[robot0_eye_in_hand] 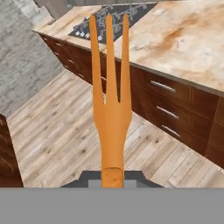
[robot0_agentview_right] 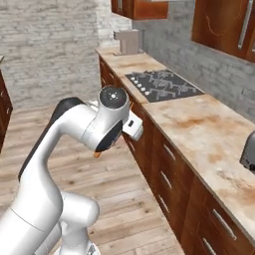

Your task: Take the fork and place it on the left side of the plate. Then take the spoon and place it on the right side of the plate. Make sure they're directly next to the plate.

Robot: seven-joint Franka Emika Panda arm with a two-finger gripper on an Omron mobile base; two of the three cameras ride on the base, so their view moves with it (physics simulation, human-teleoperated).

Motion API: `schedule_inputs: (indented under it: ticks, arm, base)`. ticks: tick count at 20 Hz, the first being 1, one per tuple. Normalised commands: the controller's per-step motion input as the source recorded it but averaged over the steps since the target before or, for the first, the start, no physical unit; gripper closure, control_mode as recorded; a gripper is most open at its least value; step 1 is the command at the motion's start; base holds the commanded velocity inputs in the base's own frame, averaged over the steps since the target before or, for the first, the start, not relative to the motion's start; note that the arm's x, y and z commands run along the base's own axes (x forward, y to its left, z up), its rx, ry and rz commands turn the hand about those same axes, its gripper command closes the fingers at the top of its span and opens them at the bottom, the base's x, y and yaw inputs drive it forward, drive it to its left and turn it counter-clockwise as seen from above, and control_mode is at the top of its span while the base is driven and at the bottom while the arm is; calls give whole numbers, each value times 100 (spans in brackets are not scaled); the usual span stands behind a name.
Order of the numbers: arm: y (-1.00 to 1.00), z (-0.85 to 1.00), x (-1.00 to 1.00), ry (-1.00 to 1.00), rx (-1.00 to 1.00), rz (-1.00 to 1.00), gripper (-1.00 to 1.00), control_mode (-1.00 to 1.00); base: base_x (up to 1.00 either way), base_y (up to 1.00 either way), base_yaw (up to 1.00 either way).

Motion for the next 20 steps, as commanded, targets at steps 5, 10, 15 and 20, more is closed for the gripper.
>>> schedule_inputs:
  ticks: [5,10,15,20]
  arm:
    - [0,0,0,0,0,0,100,100]
    - [0,0,0,0,0,0,100,100]
    - [0,0,0,0,0,0,100,100]
    - [0,0,0,0,0,0,100,100]
  base:
    - [-99,-52,50]
    - [-96,-9,44]
    - [-98,0,41]
    - [-89,14,31]
